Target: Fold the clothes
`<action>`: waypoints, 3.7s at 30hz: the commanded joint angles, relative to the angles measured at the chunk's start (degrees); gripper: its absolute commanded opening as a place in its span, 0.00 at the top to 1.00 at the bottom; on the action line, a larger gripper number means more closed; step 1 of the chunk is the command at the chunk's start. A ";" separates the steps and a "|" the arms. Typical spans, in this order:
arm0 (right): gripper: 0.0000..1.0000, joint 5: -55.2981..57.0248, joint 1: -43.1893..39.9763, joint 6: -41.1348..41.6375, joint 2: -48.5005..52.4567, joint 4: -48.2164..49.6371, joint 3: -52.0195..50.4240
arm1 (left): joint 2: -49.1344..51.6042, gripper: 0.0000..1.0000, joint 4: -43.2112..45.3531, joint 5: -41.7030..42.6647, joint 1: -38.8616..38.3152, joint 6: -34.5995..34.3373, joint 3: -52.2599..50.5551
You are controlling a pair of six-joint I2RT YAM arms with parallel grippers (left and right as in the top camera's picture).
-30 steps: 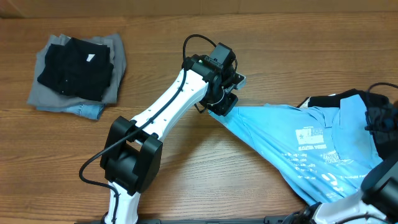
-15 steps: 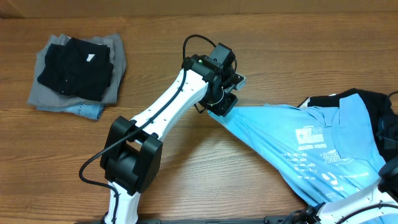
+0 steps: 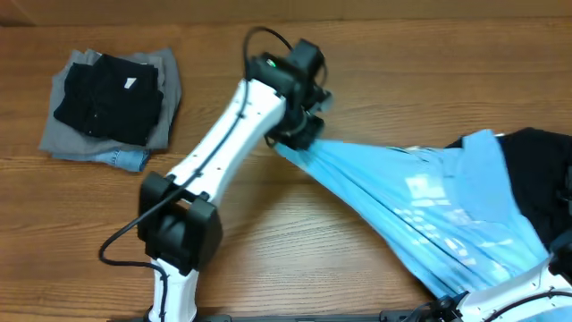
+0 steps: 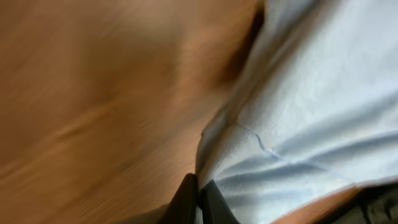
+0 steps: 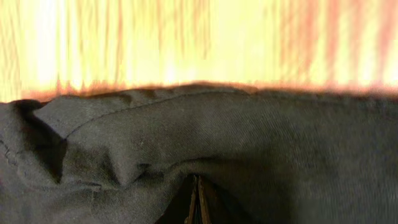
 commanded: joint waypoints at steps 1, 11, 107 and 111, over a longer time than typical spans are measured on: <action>0.96 5.90 -4.20 0.46 2.89 -0.70 2.14 | -0.46 0.96 -5.03 -12.79 8.44 -1.03 6.67; 0.96 2.19 -5.99 -1.07 2.89 -6.56 9.94 | -0.68 0.95 -11.63 -18.71 20.20 -1.07 8.07; 0.62 -16.61 13.55 -8.07 -37.29 -36.70 -18.25 | 10.93 0.53 -12.81 3.61 20.17 6.71 46.84; 0.62 -7.43 12.33 -4.92 -37.40 -41.53 -19.93 | 9.11 0.51 -12.92 3.58 19.56 6.71 46.84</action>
